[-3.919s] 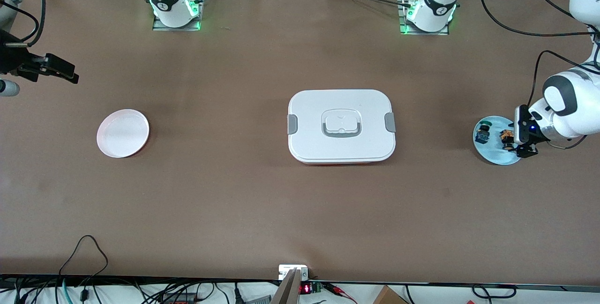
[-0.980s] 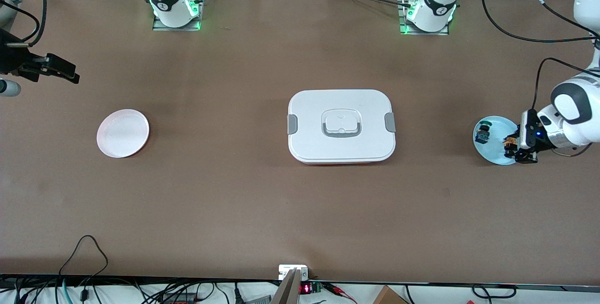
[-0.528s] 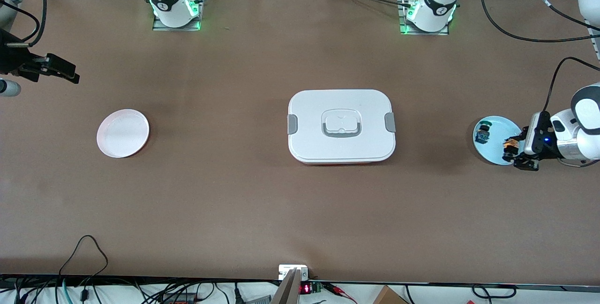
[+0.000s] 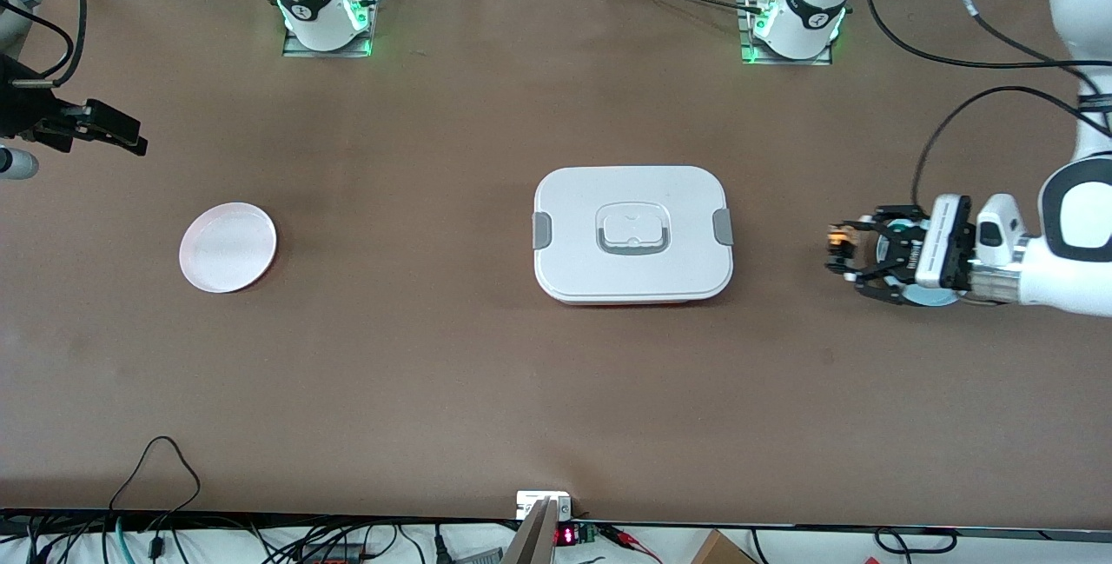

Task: Transfer orange switch to right arm and place
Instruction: 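Lift the orange switch with the left gripper and carry it over the box, then hold the switch out with the left gripper while the right gripper reaches it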

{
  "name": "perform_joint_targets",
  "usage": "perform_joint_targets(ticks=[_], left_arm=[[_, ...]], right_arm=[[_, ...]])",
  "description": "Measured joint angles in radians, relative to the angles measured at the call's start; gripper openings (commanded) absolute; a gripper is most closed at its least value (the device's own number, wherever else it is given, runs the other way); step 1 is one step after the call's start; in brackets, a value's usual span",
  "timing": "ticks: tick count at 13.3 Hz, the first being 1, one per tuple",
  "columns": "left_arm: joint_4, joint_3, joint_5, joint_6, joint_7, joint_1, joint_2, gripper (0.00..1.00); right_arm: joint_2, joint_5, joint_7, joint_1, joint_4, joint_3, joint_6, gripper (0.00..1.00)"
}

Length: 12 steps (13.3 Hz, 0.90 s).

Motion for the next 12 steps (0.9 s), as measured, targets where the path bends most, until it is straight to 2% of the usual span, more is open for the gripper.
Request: perform_joint_targets(ticks=[4, 7, 12], left_arm=[[-0.001, -0.089, -0.299, -0.015, -0.09, -0.103, 0.052, 0.0], [0.001, -0.097, -0.547, 0.049, -0.112, -0.25, 0.053, 0.01], [0.017, -0.105, -0.86, 0.374, -0.135, -0.469, 0.052, 0.01]], right_arm=[[0.005, 0.003, 0.0, -0.002, 0.005, -0.001, 0.01, 1.0], [0.004, 0.052, 0.0, 0.0, 0.012, 0.001, 0.007, 1.0], [0.009, 0.333, -0.005, 0.0, 0.012, 0.004, 0.0, 1.0]])
